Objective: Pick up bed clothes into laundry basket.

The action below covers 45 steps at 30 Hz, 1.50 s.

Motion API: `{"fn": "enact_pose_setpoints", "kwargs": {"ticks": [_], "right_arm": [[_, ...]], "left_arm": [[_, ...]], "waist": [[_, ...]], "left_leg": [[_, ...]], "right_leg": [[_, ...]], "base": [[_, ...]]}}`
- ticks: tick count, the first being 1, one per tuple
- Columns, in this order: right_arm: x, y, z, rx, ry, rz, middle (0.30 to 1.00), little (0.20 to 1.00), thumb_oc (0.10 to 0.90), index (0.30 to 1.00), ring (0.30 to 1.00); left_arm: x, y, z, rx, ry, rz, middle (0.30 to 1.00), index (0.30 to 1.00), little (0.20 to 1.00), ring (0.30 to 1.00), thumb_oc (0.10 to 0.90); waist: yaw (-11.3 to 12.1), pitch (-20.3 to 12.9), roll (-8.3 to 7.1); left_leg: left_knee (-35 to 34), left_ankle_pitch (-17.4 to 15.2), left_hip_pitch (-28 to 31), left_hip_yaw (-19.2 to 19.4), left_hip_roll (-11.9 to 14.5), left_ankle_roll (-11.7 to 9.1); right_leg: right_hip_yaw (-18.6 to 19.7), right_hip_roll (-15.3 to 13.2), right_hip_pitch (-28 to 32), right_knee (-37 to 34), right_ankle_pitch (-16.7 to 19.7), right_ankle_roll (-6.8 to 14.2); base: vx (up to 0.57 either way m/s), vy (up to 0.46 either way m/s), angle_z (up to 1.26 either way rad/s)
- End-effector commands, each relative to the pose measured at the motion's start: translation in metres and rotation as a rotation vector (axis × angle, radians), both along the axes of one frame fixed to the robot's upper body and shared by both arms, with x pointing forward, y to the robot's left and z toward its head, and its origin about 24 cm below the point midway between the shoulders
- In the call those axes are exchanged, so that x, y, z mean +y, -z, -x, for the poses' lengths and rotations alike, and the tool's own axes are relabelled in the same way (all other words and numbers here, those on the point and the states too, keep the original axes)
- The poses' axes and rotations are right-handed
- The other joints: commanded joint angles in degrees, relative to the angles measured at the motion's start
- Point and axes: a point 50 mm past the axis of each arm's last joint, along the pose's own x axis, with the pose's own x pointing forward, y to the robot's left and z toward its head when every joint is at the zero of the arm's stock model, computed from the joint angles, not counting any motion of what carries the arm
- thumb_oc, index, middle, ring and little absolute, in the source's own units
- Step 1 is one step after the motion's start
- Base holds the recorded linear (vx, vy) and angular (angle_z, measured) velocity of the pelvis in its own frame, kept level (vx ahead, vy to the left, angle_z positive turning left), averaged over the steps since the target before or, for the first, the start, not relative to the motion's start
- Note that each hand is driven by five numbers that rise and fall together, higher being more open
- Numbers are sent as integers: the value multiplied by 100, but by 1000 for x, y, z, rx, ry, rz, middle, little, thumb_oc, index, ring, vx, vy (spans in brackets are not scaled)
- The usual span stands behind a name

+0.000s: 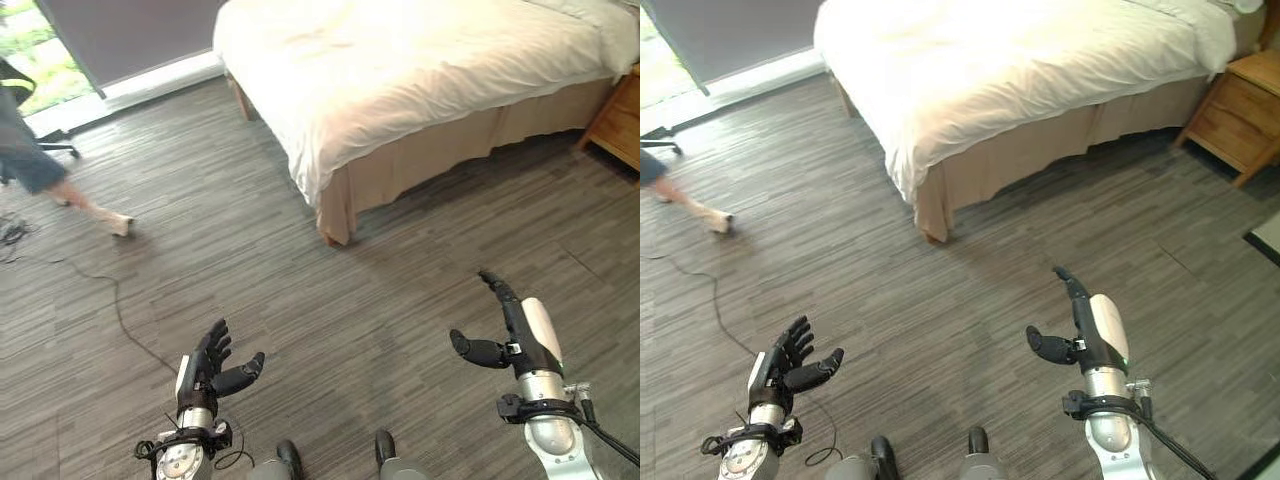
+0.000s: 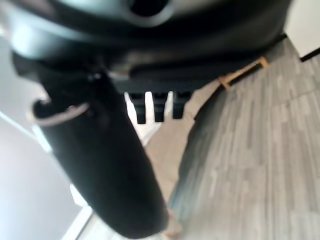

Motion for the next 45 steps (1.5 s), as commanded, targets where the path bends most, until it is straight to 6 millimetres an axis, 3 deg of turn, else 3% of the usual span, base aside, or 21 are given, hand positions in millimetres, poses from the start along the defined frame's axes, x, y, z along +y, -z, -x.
{"fn": "enact_pose_setpoints", "kwargs": {"ticks": [1,10,12,13,14,15,16,17,19,20,21,25,26,28,30,33,39,42,43,44,45], "right_arm": [[-6,-58,-9,-306,26,70,900,900,800,900,900],[-16,-75,-13,-386,65,88,900,900,800,900,900],[-18,-75,-20,-371,62,109,900,900,800,900,900],[-18,-75,-21,-372,62,108,900,900,800,900,900],[-21,-74,-24,-355,64,126,900,900,800,900,900],[-20,-74,-24,-356,64,126,900,900,800,900,900],[-26,-71,-26,-337,91,130,900,900,800,900,900],[-26,-72,-26,-339,90,129,900,900,800,900,900],[-26,-71,-33,-340,90,114,900,900,800,900,900],[-26,-72,-35,-342,90,110,900,900,800,900,900],[-24,-70,-37,-346,86,93,900,900,800,900,900],[-26,-64,-34,-320,84,66,900,900,800,900,900],[-27,-61,-29,-308,92,50,900,900,800,900,900],[-28,-59,-28,-304,97,42,900,900,800,900,900],[-27,-57,-26,-301,98,32,900,900,800,900,900],[-26,-48,-18,-271,106,14,900,900,800,900,900],[-13,-36,-19,-233,56,0,900,900,800,900,900],[-7,-41,-27,-234,6,22,900,900,800,900,900],[-5,-44,-29,-243,-11,34,900,900,800,900,900],[-5,-49,-32,-248,-21,61,900,900,800,900,900],[-5,-50,-32,-249,-21,60,900,900,800,900,900]], "left_arm": [[23,-36,-16,-178,-26,-115,900,900,900,900,800],[27,-46,-20,-228,-52,-148,900,900,900,900,800],[29,-54,-29,-254,-20,-204,900,900,900,900,800],[30,-54,-29,-255,-21,-204,900,900,900,900,800],[32,-61,-37,-277,9,-247,900,900,900,900,800],[32,-62,-38,-278,9,-248,900,900,900,900,800],[35,-71,-45,-312,26,-288,900,900,900,900,800],[36,-72,-45,-313,25,-289,900,900,900,900,800],[39,-86,-55,-368,31,-337,900,900,900,900,800],[41,-92,-58,-390,27,-357,900,900,900,900,800],[44,-104,-65,-432,13,-386,900,900,900,900,800],[42,-110,-71,-469,18,-379,900,900,900,900,800],[39,-110,-73,-474,26,-362,900,900,900,900,800],[37,-107,-72,-469,29,-346,900,900,900,900,800],[35,-105,-72,-464,36,-332,900,900,900,900,800],[29,-96,-71,-428,69,-315,900,900,900,900,800],[22,-91,-72,-413,117,-310,900,900,900,900,800],[20,-87,-68,-401,108,-284,900,900,900,900,800],[18,-84,-65,-395,101,-261,900,900,900,900,800],[18,-83,-64,-395,84,-230,900,900,900,900,800],[18,-83,-65,-396,84,-231,900,900,900,900,800]], "waist": [[11,-262,-55],[264,-438,-242],[304,-575,-470],[319,-579,-459],[306,-656,-619],[325,-662,-607],[282,-687,-731],[301,-688,-718],[252,-607,-789],[234,-555,-772],[203,-456,-715],[16,-285,-635],[-87,-235,-590],[-139,-210,-573],[-185,-201,-555],[-398,-225,-550],[-600,-286,-439],[-598,-345,-300],[-557,-319,-258],[-462,-190,-258],[-468,-195,-266]], "left_leg": [[-213,143,-425,-94,201,-112],[-989,568,-798,-610,103,-65],[-954,590,-767,-529,60,55],[-947,599,-785,-516,83,57],[-887,408,-693,-393,-13,177],[-881,418,-713,-379,11,180],[-938,205,-477,-230,-119,306],[-940,220,-490,-211,-95,309],[-1032,-18,-179,-31,-196,440],[-1064,-102,-43,42,-180,486],[-1121,-295,259,229,-136,535],[-1135,-425,573,182,-113,506],[-1135,-502,685,108,-105,456],[-1135,-561,761,67,-114,437],[-1135,-621,831,10,-141,420],[-1135,-816,1041,-199,-259,347],[-1120,-1147,1508,-424,-384,316],[-17,-1435,1462,-389,-264,178],[671,-1251,1262,-346,-100,35],[2080,-701,721,-403,226,-220],[2100,-682,685,-411,226,-221]], "right_leg": [[-1,490,802,264,-1408,41],[581,426,1165,246,-1783,201],[749,222,1066,528,-1828,319],[772,235,1038,532,-1813,317],[807,91,867,927,-1656,453],[830,106,834,935,-1642,452],[786,-17,525,1607,-1189,659],[813,1,493,1615,-1172,658],[702,-114,29,2618,-591,872],[549,-161,-205,3047,-405,936],[-50,-430,-611,3538,-213,991],[-285,-226,-1160,3502,-651,836],[-305,3,-1263,2994,-1105,691],[-280,119,-1244,2652,-1196,602],[-183,224,-1326,2327,-1184,538],[310,587,-1553,1238,-735,507],[269,589,-1673,1006,-437,442],[246,558,-1236,876,-535,277],[234,556,-1001,808,-613,176],[194,546,-642,669,-733,-62],[191,543,-659,657,-707,-72]], "base": [[336,26,-1],[335,67,-25],[476,151,-66],[369,128,-49],[224,87,-47],[455,192,-51],[205,110,-54],[306,169,-73],[203,139,-71],[300,203,-55],[310,182,-54],[252,69,-24],[289,-1,-3],[240,-36,24],[227,-60,34],[284,-119,73],[254,-129,40],[277,-162,23],[274,-275,-7],[215,-242,-5],[192,-210,-1]]}}
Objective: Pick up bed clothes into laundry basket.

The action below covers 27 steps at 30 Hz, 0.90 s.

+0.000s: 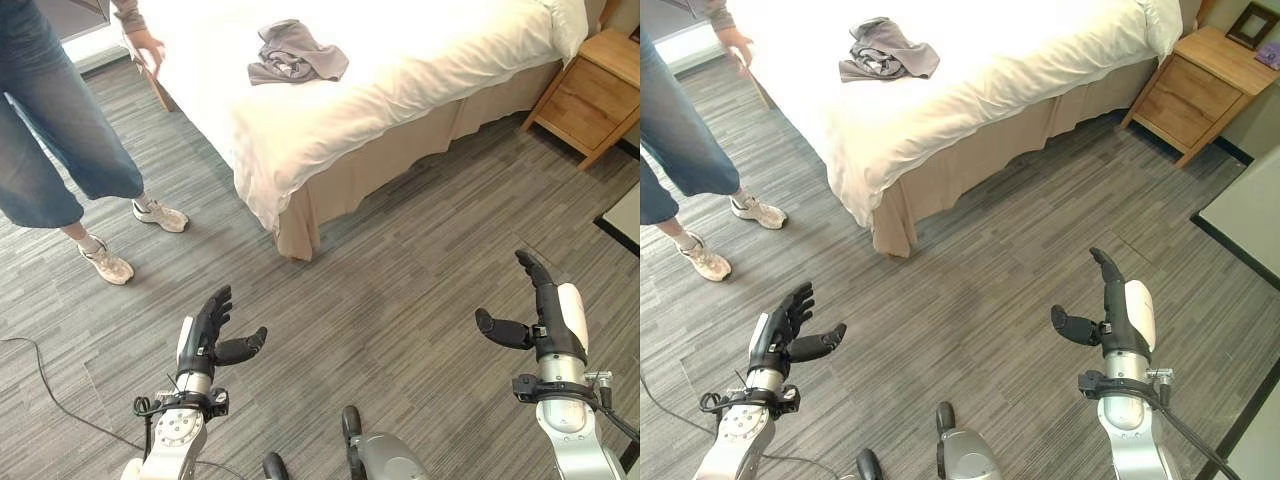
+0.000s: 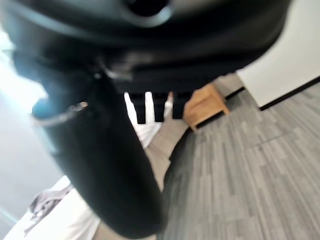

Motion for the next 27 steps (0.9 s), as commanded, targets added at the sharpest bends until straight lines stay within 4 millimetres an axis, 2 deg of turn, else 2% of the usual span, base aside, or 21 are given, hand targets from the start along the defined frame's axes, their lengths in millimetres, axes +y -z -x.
{"fn": "enact_pose_setpoints", "kwargs": {"ticks": [1,2,3,4,5,6,7,8,9,10,12,13,17,18,19,20,22,24,25,26,27], "right_arm": [[-1,-54,-12,-234,-51,120,900,900,800,900,900],[-1,-55,-14,-234,-52,120,900,900,800,900,900],[-1,-55,-15,-232,-54,126,900,900,800,900,900],[0,-55,-15,-227,-60,130,900,900,800,900,900],[0,-55,-15,-219,-64,139,900,900,800,900,900],[1,-56,-15,-211,-76,154,900,900,800,900,900],[0,-59,-16,-202,-83,194,900,900,800,900,900],[0,-59,-16,-202,-83,195,900,900,800,900,900],[-1,-59,-17,-195,-85,206,900,900,800,900,900],[-3,-60,-19,-181,-84,220,900,900,800,900,900],[-4,-59,-20,-173,-83,220,900,900,800,900,900],[-5,-57,-19,-164,-82,214,900,900,800,900,900],[-2,-52,-20,-128,-107,215,900,900,800,900,900],[0,-50,-20,-117,-115,206,900,900,800,900,900],[5,-48,-23,-107,-135,218,900,900,800,900,900],[5,-48,-23,-107,-136,218,900,900,800,900,900],[19,-45,-30,-110,-178,213,900,900,800,900,900],[25,-51,-36,-134,-202,245,900,900,800,900,900],[30,-58,-40,-158,-218,267,900,900,800,900,900],[30,-58,-41,-159,-219,267,900,900,800,900,900],[35,-69,-46,-200,-237,300,900,900,800,900,900]], "left_arm": [[9,-44,-11,-250,-21,7,900,900,900,900,800],[9,-42,-11,-246,-29,15,900,900,900,900,800],[9,-42,-11,-246,-30,20,900,900,900,900,800],[8,-41,-10,-239,-29,27,900,900,900,900,800],[8,-39,-9,-234,-30,32,900,900,900,900,800],[8,-36,-6,-219,-30,37,900,900,900,900,800],[9,-33,-3,-203,-39,32,900,900,900,900,800],[9,-32,-3,-202,-40,33,900,900,900,900,800],[9,-31,-2,-198,-48,33,900,900,900,900,800],[9,-28,-2,-187,-68,41,900,900,900,900,800],[9,-26,-2,-184,-76,46,900,900,900,900,800],[9,-25,-1,-179,-80,49,900,900,900,900,800],[14,-19,8,-150,-104,54,900,900,900,900,800],[15,-16,11,-134,-102,57,900,900,900,900,800],[19,-13,16,-110,-109,37,900,900,900,900,800],[19,-13,16,-110,-110,37,900,900,900,900,800],[23,-13,14,-93,-99,2,900,900,900,900,800],[26,-19,7,-106,-79,-35,900,900,900,900,800],[28,-22,5,-118,-77,-49,900,900,900,900,800],[29,-23,5,-119,-78,-49,900,900,900,900,800],[31,-29,1,-142,-75,-72,900,900,900,900,800]], "waist": [[66,-98,-170],[119,-70,-268],[152,-63,-258],[158,-36,-257],[169,-53,-239],[160,-113,-212],[178,-162,-80],[168,-167,-100],[208,-176,-5],[287,-191,41],[317,-199,34],[316,-216,-22],[394,-301,-58],[398,-364,-43],[437,-430,-43],[442,-438,-47],[550,-561,-267],[614,-648,-465],[637,-655,-535],[641,-648,-553],[634,-596,-595]], "left_leg": [[2995,-175,-449,129,139,-171],[3386,-36,-704,254,226,-172],[3519,-136,-849,305,380,-211],[3394,-129,-945,474,499,-122],[3014,-205,-958,604,536,-68],[2410,-265,-883,706,424,-5],[1224,-262,-916,684,229,33],[1127,-214,-868,694,176,42],[551,-4,-928,593,138,3],[-265,402,-1116,389,100,-57],[-512,500,-1245,357,147,-76],[-695,559,-1312,398,141,-97],[-680,791,-1447,634,331,-189],[-756,804,-1366,714,331,-182],[-763,1006,-1332,752,351,-108],[-764,1005,-1336,760,350,-107],[-627,793,-1262,777,188,58],[-566,426,-1070,774,-74,184],[-587,313,-950,821,-180,275],[-596,302,-938,836,-203,290],[-666,217,-782,885,-297,382]], "right_leg": [[281,-269,728,-730,-360,-34],[289,-369,848,-792,-371,-100],[293,-379,1013,-843,-485,-102],[261,-422,1086,-887,-451,-105],[237,-470,1175,-943,-473,-61],[253,-532,1255,-1023,-497,22],[207,-573,1303,-1046,-578,152],[200,-606,1312,-1045,-585,163],[190,-575,1372,-1055,-654,198],[145,-602,1591,-1110,-806,246],[125,-606,1694,-1131,-848,258],[103,-669,1832,-1145,-918,299],[251,-793,2211,-1216,-1085,415],[273,-830,2265,-1236,-1116,446],[311,-913,2273,-1135,-1150,525],[319,-918,2260,-1129,-1153,527],[408,-1218,2152,-739,-978,723],[420,-1473,1941,-127,-440,921],[431,-1557,1789,190,-108,997],[446,-1582,1780,212,-118,1015],[522,-1639,1501,740,257,1039]], "base": [[131,-131,-12],[264,-138,-12],[203,-90,-7],[234,-2,10],[230,61,4],[381,189,1],[291,176,-2],[277,185,6],[338,126,7],[336,124,14],[310,64,9],[397,79,-2],[485,150,-15],[676,321,-48],[449,235,-55],[626,322,-63],[541,250,-44],[445,236,-8],[291,195,18],[200,213,23],[258,302,2]]}}
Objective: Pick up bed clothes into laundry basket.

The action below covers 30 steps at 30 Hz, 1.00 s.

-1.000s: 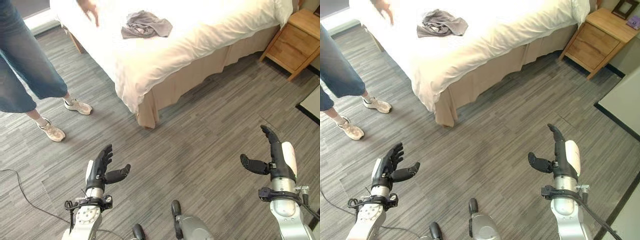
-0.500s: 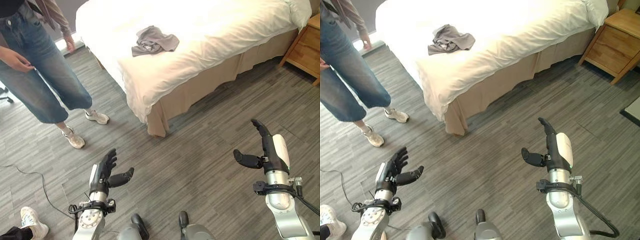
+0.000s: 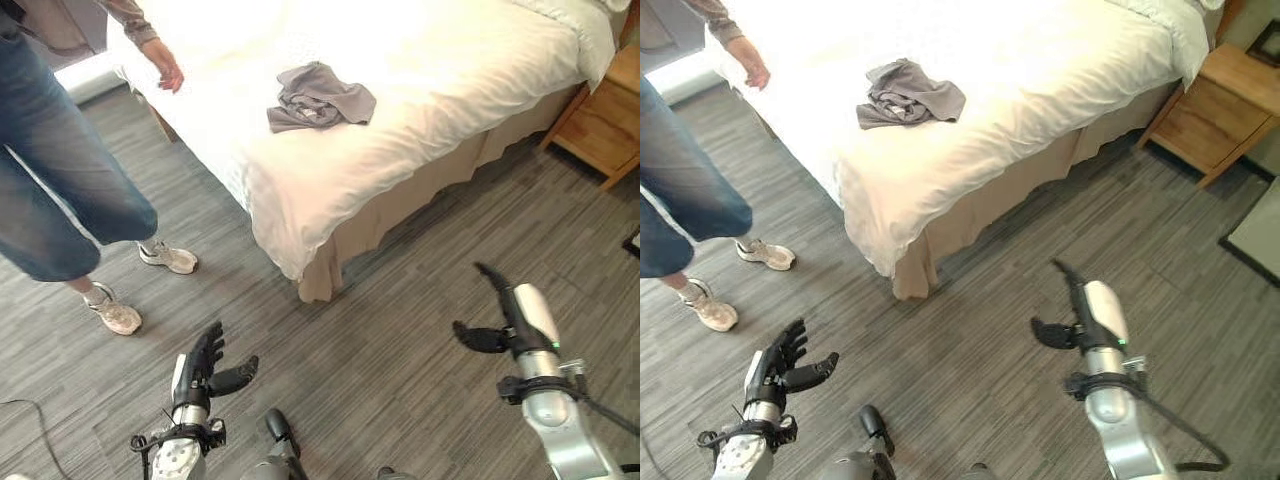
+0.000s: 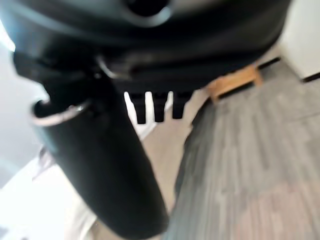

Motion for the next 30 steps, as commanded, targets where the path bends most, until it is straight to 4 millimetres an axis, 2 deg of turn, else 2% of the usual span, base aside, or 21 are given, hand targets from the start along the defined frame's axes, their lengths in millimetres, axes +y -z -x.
{"fn": "enact_pose_setpoints", "kwargs": {"ticks": [1,3,4,6,7,8,9,10,11,12,13,15,19,21,23,24,25,26,27,28,30], "right_arm": [[16,-111,-48,-487,-124,142,900,900,800,900,900],[20,-120,-51,-525,-139,146,900,900,800,900,900],[19,-130,-53,-552,-147,161,900,900,800,900,900],[19,-135,-54,-569,-153,167,900,900,800,900,900],[20,-142,-55,-588,-164,182,900,900,800,900,900],[23,-154,-57,-621,-186,214,900,900,800,900,900],[22,-158,-57,-628,-190,241,900,900,800,900,900],[22,-158,-58,-628,-191,242,900,900,800,900,900],[20,-168,-61,-647,-183,286,900,900,800,900,900],[19,-173,-64,-653,-182,302,900,900,800,900,900],[19,-173,-65,-653,-184,303,900,900,800,900,900],[12,-175,-76,-592,-175,334,900,900,800,900,900],[-2,-176,-83,-530,-141,348,900,900,800,900,900],[-11,-184,-84,-522,-120,370,900,900,800,900,900],[-8,-189,-84,-542,-133,372,900,900,800,900,900],[-7,-192,-85,-550,-135,370,900,900,800,900,900],[-4,-200,-84,-559,-159,397,900,900,800,900,900],[-4,-200,-84,-560,-159,397,900,900,800,900,900],[1,-208,-86,-569,-179,427,900,900,800,900,900],[2,-208,-88,-560,-183,437,900,900,800,900,900],[1,-208,-90,-550,-178,436,900,900,800,900,900]], "left_arm": [[28,-54,-17,-243,-30,-158,900,900,900,900,800],[30,-58,-21,-258,-33,-172,900,900,900,900,800],[31,-61,-25,-270,-37,-181,900,900,900,900,800],[32,-63,-28,-278,-36,-181,900,900,900,900,800],[33,-66,-29,-289,-32,-185,900,900,900,900,800],[32,-69,-33,-300,-21,-184,900,900,900,900,800],[31,-67,-33,-295,-15,-179,900,900,900,900,800],[31,-67,-33,-295,-16,-178,900,900,900,900,800],[29,-66,-35,-290,-6,-168,900,900,900,900,800],[28,-64,-36,-283,3,-166,900,900,900,900,800],[28,-64,-36,-284,2,-164,900,900,900,900,800],[27,-62,-39,-273,19,-162,900,900,900,900,800],[28,-63,-39,-273,34,-161,900,900,900,900,800],[32,-59,-34,-255,31,-163,900,900,900,900,800],[33,-58,-32,-250,20,-164,900,900,900,900,800],[33,-57,-31,-248,11,-152,900,900,900,900,800],[37,-56,-28,-247,-13,-131,900,900,900,900,800],[38,-56,-28,-248,-14,-131,900,900,900,900,800],[38,-51,-25,-231,-30,-116,900,900,900,900,800],[39,-48,-25,-218,-40,-116,900,900,900,900,800],[38,-47,-25,-212,-43,-112,900,900,900,900,800]], "waist": [[189,-112,-157],[165,-45,-179],[94,37,-160],[64,69,-149],[16,125,-147],[-35,136,-141],[-87,138,-174],[-106,147,-162],[-137,125,-220],[-125,109,-240],[-144,121,-219],[-170,88,-260],[-221,42,-293],[-257,-100,-271],[-272,-105,-260],[-263,-98,-251],[-203,-47,-268],[-215,-53,-278],[-95,20,-368],[-5,83,-461],[54,101,-536]], "left_leg": [[71,-741,355,149,474,-524],[59,-838,465,141,468,-471],[21,-848,621,154,531,-409],[19,-903,705,103,529,-409],[23,-959,795,50,525,-422],[5,-1069,967,-18,546,-465],[5,-1148,1056,-127,534,-492],[5,-1153,1064,-145,543,-495],[5,-1264,1198,-309,468,-521],[5,-1274,1240,-336,439,-536],[5,-1303,1263,-352,449,-535],[5,-1415,1483,-513,405,-609],[117,-1596,1675,-704,424,-670],[598,-1744,1773,-736,551,-825],[987,-1603,1663,-767,627,-930],[1398,-1468,1551,-796,719,-1022],[2487,-976,1239,-815,1039,-1245],[2496,-959,1211,-825,1033,-1245],[3470,-630,884,-918,1116,-1337],[3907,-645,598,-957,1130,-1296],[4013,-703,318,-896,1117,-1233]], "right_leg": [[32,-415,-577,1078,1247,233],[75,-281,-848,1410,1253,176],[119,194,-1310,1654,1009,98],[93,378,-1507,1630,843,74],[-24,472,-1590,1478,631,43],[-173,697,-1791,1001,201,-126],[-155,844,-1837,641,127,-170],[-177,849,-1808,615,132,-172],[-88,947,-1787,-192,258,-192],[-96,933,-1821,-472,386,-196],[-115,940,-1770,-514,383,-186],[-120,945,-2055,-916,744,-106],[-125,860,-2038,-1029,860,-84],[-226,835,-1681,-1160,875,-214],[-268,849,-1543,-1230,882,-290],[-297,869,-1390,-1297,842,-366],[-374,930,-1042,-1427,700,-584],[-380,923,-1056,-1434,718,-592],[-361,974,-737,-1532,602,-763],[-365,927,-605,-1568,558,-800],[-335,852,-549,-1600,551,-784]], "base": [[350,363,-6],[234,197,-4],[114,62,13],[201,62,23],[391,42,33],[404,-12,46],[309,-30,38],[309,-77,65],[288,-76,80],[299,-68,95],[214,-53,79],[362,-129,62],[270,-138,50],[354,-232,63],[144,-132,19],[190,-215,-6],[191,-214,2],[256,-270,1],[165,-197,-2],[201,-221,-5],[74,-55,-18]]}}
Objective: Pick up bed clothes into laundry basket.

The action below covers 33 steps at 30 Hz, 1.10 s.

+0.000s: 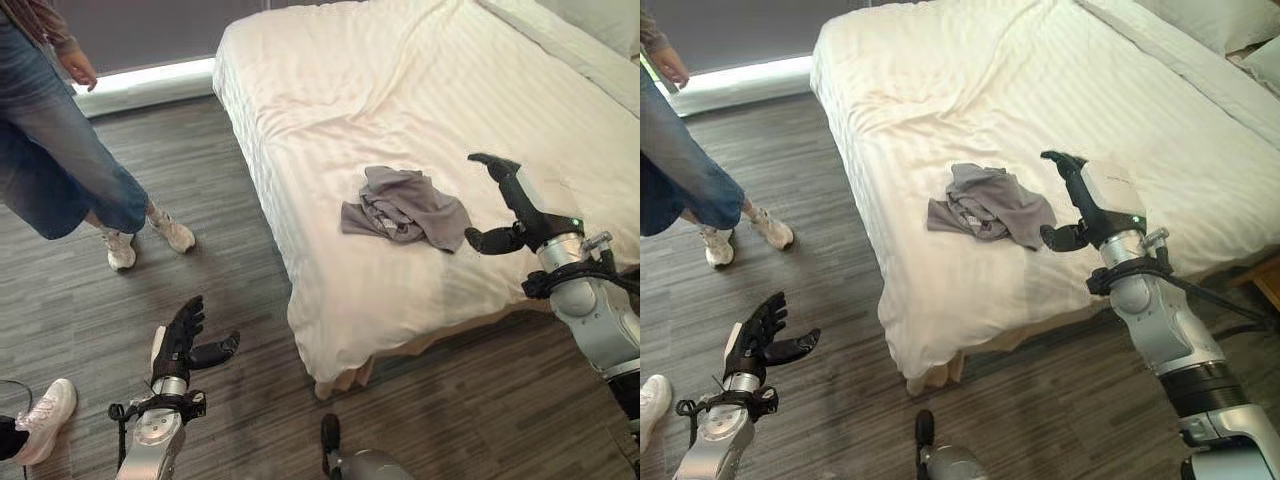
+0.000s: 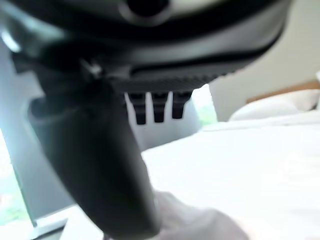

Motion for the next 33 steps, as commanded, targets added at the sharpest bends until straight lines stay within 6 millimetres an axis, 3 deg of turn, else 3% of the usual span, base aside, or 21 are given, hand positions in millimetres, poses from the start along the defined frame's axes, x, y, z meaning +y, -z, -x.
{"fn": "enact_pose_setpoints", "kwargs": {"ticks": [1,3,4,5,10,15,21,28,33], "right_arm": [[11,-49,-3,-178,-60,19,900,900,800,900,900],[2,-41,-7,-122,-30,8,900,900,800,900,900],[-3,-27,-12,-49,-14,1,900,900,800,900,900],[-5,-28,-9,-53,-5,24,900,900,800,900,900],[-31,-16,-17,26,119,8,900,900,800,900,900],[-39,-8,-23,45,174,-18,900,900,800,900,900],[-31,-7,-34,50,170,-6,900,900,800,900,900],[-25,-24,-42,17,160,31,900,900,800,900,900],[-27,-37,-45,-9,171,49,900,900,800,900,900]], "left_arm": [[7,-37,-14,-189,37,-72,900,900,900,900,800],[5,-34,-10,-177,52,-52,900,900,900,900,800],[6,-30,-4,-166,38,-76,900,900,900,900,800],[4,-34,-6,-170,68,-60,900,900,900,900,800],[0,-34,-7,-164,129,-68,900,900,900,900,800],[3,-37,-8,-171,125,-81,900,900,900,900,800],[6,-37,-7,-166,132,-97,900,900,900,900,800],[6,-39,-10,-177,145,-105,900,900,900,900,800],[7,-41,-10,-184,152,-107,900,900,900,900,800]], "waist": [[116,-292,-382],[155,-304,-319],[338,-327,-165],[223,-398,-81],[133,-470,15],[185,-443,101],[258,-400,212],[299,-333,311],[282,-260,467]], "left_leg": [[-298,-179,-76,479,-219,525],[-1469,-384,3,614,-150,589],[-2885,-276,193,487,-237,553],[-3366,-223,417,707,-211,525],[-3984,-15,797,912,-374,512],[-4047,12,711,942,-405,526],[-4047,-12,652,922,-411,530],[-4047,11,548,886,-406,519],[-4047,58,499,890,-368,481]], "right_leg": [[223,-593,308,24,-654,708],[231,-661,366,16,-747,857],[186,-721,427,33,-916,945],[80,-690,418,16,-931,972],[-14,-749,372,16,-829,1070],[-9,-810,229,16,-753,1151],[-35,-871,140,16,-731,1216],[-15,-881,21,16,-704,1230],[21,-862,-60,16,-716,1216]], "base": [[122,52,-31],[235,137,-15],[242,174,-4],[169,113,-8],[137,87,11],[49,24,16],[43,-9,13],[24,-36,4],[13,-61,-2]]}}
